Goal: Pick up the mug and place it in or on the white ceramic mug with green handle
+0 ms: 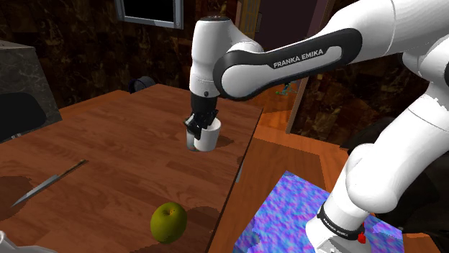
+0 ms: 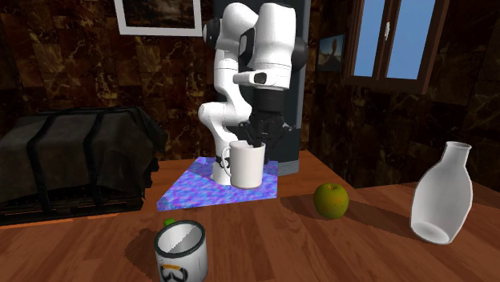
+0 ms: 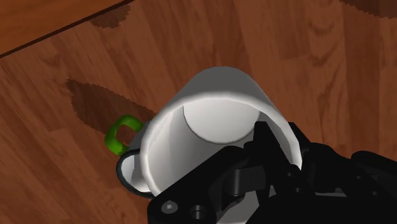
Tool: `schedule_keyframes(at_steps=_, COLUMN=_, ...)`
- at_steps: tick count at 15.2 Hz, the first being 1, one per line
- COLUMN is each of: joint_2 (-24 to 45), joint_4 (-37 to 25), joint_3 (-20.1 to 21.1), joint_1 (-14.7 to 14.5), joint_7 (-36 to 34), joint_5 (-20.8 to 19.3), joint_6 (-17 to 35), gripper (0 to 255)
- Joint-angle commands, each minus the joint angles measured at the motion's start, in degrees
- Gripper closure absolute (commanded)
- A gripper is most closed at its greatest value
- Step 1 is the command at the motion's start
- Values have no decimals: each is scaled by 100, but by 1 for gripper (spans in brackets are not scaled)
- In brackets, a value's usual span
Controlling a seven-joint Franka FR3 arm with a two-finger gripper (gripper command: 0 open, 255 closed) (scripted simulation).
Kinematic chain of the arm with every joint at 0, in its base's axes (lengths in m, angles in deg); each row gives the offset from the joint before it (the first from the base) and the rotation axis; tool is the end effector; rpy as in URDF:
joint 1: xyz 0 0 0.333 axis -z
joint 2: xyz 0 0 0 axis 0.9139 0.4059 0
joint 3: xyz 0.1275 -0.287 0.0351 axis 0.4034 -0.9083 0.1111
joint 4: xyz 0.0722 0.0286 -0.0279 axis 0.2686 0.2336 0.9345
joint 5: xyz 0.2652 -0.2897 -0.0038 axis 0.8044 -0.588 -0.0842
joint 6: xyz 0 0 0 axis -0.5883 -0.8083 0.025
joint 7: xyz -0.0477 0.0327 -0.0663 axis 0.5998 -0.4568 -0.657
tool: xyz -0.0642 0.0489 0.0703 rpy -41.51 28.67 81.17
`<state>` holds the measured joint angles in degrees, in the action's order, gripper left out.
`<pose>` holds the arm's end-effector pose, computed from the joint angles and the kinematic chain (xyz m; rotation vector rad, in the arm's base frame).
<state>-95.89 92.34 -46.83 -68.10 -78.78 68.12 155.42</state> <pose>0.4529 0.2213 0.4885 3.0610 0.0007 0.2365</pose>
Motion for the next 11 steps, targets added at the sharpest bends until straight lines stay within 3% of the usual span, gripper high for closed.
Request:
schedule_keyframes(at_steps=1, joint_2=-42, joint_4=-119, joint_3=-19, joint_1=2, joint_7=41, joint_5=21, joint_6=-157, gripper=255)
schedule_keyframes(at_steps=5, joint_2=-92, joint_4=-340, joint_3=-38, joint_1=3, joint_7=85, joint_5=47, joint_6=-422, gripper=255)
schedule_keyframes(at_steps=11, joint_2=530, joint_4=-1042, joint_3=-400, joint_1=337, joint_7=680, joint_5=-172, joint_6=-488, gripper=255)
